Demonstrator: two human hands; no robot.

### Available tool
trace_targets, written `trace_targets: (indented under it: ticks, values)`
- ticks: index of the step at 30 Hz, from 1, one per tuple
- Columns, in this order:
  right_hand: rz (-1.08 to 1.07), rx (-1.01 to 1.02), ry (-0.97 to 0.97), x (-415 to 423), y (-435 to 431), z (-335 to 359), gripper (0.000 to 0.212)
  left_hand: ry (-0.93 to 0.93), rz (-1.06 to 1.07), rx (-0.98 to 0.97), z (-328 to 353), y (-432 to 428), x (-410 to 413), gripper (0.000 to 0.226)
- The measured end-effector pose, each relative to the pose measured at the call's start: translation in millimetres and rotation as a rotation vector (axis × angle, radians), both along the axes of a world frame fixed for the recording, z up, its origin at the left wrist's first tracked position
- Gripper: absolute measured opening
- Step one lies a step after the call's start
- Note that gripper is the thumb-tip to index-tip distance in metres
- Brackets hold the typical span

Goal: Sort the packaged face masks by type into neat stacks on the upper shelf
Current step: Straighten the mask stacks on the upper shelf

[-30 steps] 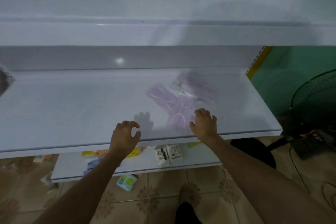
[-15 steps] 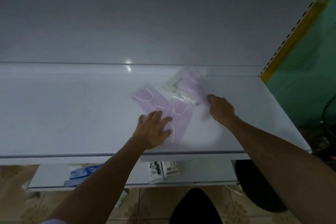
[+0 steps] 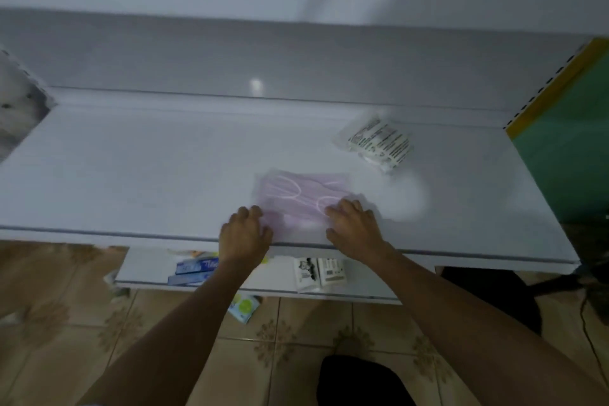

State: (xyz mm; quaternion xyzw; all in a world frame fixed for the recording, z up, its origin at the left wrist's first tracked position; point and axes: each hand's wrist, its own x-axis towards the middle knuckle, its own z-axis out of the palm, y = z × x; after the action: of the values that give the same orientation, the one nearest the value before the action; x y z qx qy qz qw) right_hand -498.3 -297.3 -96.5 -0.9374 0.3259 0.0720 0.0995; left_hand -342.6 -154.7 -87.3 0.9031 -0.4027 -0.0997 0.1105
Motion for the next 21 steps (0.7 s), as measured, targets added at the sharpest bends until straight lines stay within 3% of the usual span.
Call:
trace_targets:
  ticks: [2, 5, 7, 10, 12, 17, 21]
  values:
    - [-0.078, 0.095, 0.034, 8, 4, 2, 0.052, 0.059, 0.251, -0.062, 1, 20, 11, 0.032]
    - [-0.214, 0.103, -0.038, 22, -6, 12, 0.045, 0.287, 0.614, -0.147, -2, 41, 26, 0.035]
    - [-0.286, 0.084, -0.063, 30, -17, 18, 0.053, 0.575, 0.706, -0.191, -3, 48, 33, 0.035]
    - [-0.297, 0.187, 0.059, 42, -32, 19, 0.064, 1.079, 0.781, -0.405, 5, 46, 32, 0.028]
    - [-0.236, 0.248, 0.076, 50, -31, 17, 0.062, 1.117, 0.776, -0.442, 6, 42, 32, 0.029]
    - [-0.021, 0.364, -0.106, 66, 1, 7, 0.069, 0.939, 0.7, -0.402, -2, 42, 44, 0.039]
    - [-0.089, 0.391, -0.241, 78, 16, 5, 0.089, 0.868, 0.644, -0.412, -5, 47, 45, 0.037]
